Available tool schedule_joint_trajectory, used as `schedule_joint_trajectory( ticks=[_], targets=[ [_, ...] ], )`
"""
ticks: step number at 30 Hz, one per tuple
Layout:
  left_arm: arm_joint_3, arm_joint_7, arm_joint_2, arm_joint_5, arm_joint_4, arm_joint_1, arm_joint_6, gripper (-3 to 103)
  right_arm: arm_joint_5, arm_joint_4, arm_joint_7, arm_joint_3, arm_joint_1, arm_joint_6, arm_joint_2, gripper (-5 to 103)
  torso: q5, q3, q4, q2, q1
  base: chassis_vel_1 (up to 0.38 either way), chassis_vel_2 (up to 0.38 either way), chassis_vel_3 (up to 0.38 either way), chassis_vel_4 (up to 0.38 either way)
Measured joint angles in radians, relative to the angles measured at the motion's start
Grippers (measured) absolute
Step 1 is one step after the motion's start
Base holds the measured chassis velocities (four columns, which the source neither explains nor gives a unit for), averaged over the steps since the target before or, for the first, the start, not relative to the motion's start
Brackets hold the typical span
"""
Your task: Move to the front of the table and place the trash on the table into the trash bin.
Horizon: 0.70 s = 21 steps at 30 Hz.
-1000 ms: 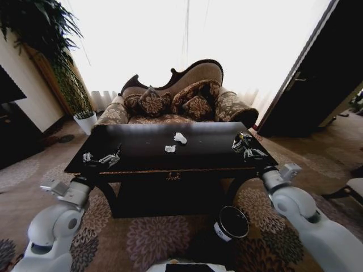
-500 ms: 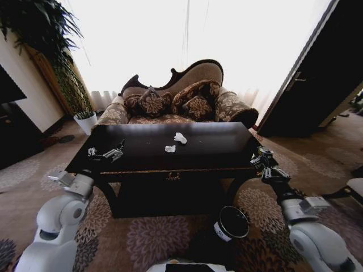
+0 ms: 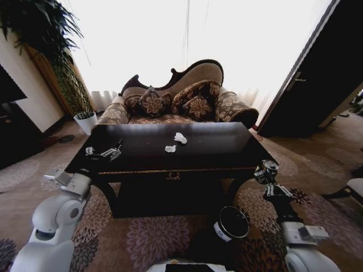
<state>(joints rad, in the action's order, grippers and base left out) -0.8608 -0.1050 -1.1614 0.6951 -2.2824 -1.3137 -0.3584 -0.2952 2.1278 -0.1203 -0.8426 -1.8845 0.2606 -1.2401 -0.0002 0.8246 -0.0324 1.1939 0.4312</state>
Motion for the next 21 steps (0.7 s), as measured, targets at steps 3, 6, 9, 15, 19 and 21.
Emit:
schedule_joint_trajectory(
  ticks=[3,6,9,15,19,21],
  targets=[
    [-0.005,0.0,-0.003,0.002,-0.001,-0.003,0.001,100,0.039,-0.071,-0.002,0.018,0.018,0.026,-0.018,0,0.0001,0.0,0.0001,0.0,0.0,0.0,0.0,0.0,0.0],
    [-0.017,0.0,-0.003,0.01,-0.001,-0.007,0.002,100,0.09,-0.184,0.005,0.041,0.046,0.072,-0.035,0,0.0003,0.0,0.0001,0.0,0.0,0.0,0.0,0.0,0.0],
    [-0.026,0.001,-0.001,0.017,-0.002,-0.009,0.002,100,0.101,-0.249,0.007,0.058,0.065,0.088,-0.041,0,0.0001,0.0,0.0,0.0,0.0,0.0,0.0,0.0,0.0],
    [-0.051,0.004,0.01,0.026,-0.014,-0.02,0.001,100,0.131,-0.449,0.011,0.113,0.16,0.116,-0.052,0,0.0001,0.0,0.0001,0.0,0.0,0.0,0.0,0.0,0.0],
    [-0.071,0.005,0.018,0.036,-0.027,-0.027,-0.003,100,0.139,-0.545,0.013,0.137,0.211,0.122,-0.054,0,0.0001,0.0,0.0001,0.0,0.0,0.0,0.0,0.0,0.0],
    [-0.092,0.011,0.024,0.039,-0.031,-0.039,-0.011,100,0.142,-0.62,0.02,0.164,0.251,0.127,-0.056,0,0.0003,0.0,0.0,0.0,0.0,0.0,0.0,0.0,0.0]
  ],
)
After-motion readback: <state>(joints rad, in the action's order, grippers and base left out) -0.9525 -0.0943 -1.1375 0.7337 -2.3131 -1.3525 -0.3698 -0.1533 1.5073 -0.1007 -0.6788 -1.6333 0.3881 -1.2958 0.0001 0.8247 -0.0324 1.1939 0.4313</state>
